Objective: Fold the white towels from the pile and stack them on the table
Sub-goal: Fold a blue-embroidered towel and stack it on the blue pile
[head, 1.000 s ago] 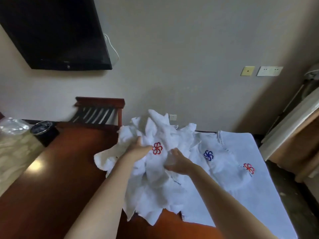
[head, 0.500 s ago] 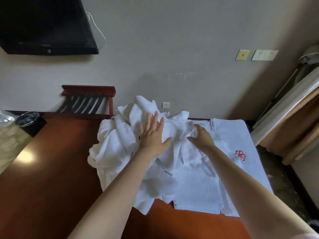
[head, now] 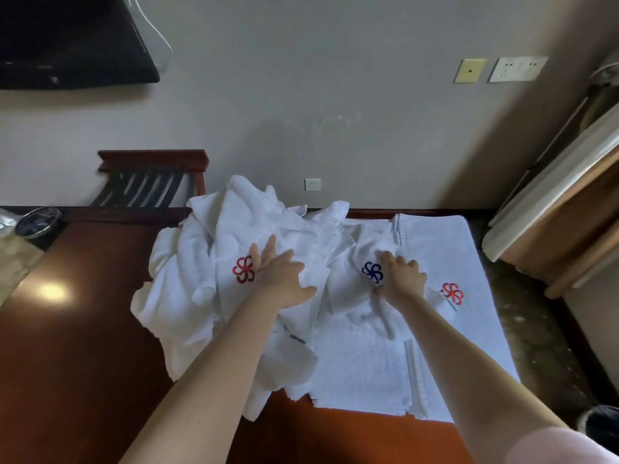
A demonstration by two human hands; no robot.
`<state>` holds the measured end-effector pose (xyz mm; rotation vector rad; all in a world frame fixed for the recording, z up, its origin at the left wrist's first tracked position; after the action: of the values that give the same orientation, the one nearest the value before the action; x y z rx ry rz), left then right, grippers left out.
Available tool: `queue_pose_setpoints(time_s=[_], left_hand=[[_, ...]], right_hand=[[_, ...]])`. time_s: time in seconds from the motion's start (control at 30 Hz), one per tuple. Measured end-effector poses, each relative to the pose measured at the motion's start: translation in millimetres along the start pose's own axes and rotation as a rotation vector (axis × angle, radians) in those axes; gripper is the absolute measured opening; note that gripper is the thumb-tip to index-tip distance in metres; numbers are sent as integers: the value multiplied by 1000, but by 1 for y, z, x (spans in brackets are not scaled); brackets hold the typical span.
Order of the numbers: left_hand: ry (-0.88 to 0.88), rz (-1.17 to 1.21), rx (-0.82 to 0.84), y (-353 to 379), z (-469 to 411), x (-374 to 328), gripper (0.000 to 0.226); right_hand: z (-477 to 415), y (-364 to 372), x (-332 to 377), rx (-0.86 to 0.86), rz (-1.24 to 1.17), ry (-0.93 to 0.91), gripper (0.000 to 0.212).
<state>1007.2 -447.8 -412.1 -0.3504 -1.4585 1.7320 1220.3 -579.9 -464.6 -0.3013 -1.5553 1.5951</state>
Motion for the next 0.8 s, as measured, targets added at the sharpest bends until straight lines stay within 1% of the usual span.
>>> queue_pose_setpoints(time_s=[0.07, 0.1, 0.17, 0.23, 0.3, 0.33, 0.37, 0.4, 0.43, 0.47, 0.5, 0.53, 0.57, 0.6, 0.63, 0.7, 0.73, 0.8], left_hand=[[-15, 8, 5, 1, -1, -1, 68], [-19, 10, 6, 1, -2, -1, 67], [-43, 26, 6, 0, -3, 0, 63], [-76, 59, 5, -2, -1, 3, 57], [-104, 116, -42, -11, 1, 4, 55], [-114, 164, -89, -19, 1, 4, 59], [-105, 250, -143, -29, 2, 1, 67], [-59, 391, -183, -41, 4, -5, 81], [40, 606, -181, -54, 6, -19, 98], [171, 860, -137, -67, 11, -38, 112], [277, 1054, -80, -78, 17, -56, 117], [329, 1149, -42, -89, 23, -71, 114], [333, 1174, -14, -96, 28, -81, 107], [322, 1204, 18, -102, 32, -88, 94], [324, 1283, 39, -109, 36, -93, 75], [318, 1514, 1, -123, 42, -90, 39], [273, 1621, -29, -128, 46, -81, 28], [137, 1761, -128, -134, 57, -54, 19]], right_hand=[[-3, -14, -2, -66, -92, 38, 55], [-2, -23, -4, -107, -181, 66, 52], [6, -41, -3, -183, -428, 105, 53], [17, -63, 2, -236, -678, 104, 54], [30, -90, 8, -285, -866, 66, 55], [37, -105, 12, -308, -956, 48, 55], [43, -119, 16, -328, -1050, 28, 56], [50, -133, 21, -337, -1148, 4, 57], [55, -147, 28, -338, -1249, -30, 58], [60, -160, 36, -327, -1336, -77, 58], [65, -173, 46, -314, -1391, -134, 56], [70, -187, 56, -304, -1416, -192, 54], [76, -199, 66, -291, -1433, -240, 49], [81, -210, 75, -284, -1449, -285, 41], [87, -218, 85, -275, -1471, -329, 30], [97, -229, 104, -275, -1527, -406, 22], [101, -231, 111, -275, -1571, -433, 19], [103, -228, 124, -249, -1662, -433, 25]])
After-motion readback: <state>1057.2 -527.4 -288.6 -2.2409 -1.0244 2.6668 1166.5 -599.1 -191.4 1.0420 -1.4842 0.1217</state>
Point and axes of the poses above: each hand's wrist, its own z-axis away from the middle knuckle, its own y-axis out of the palm, x = y × z, the point moved 10 cm from there along -z, towards the middle knuckle, and after that the axes turned 14 degrees about -z, right-handed, at the moved point
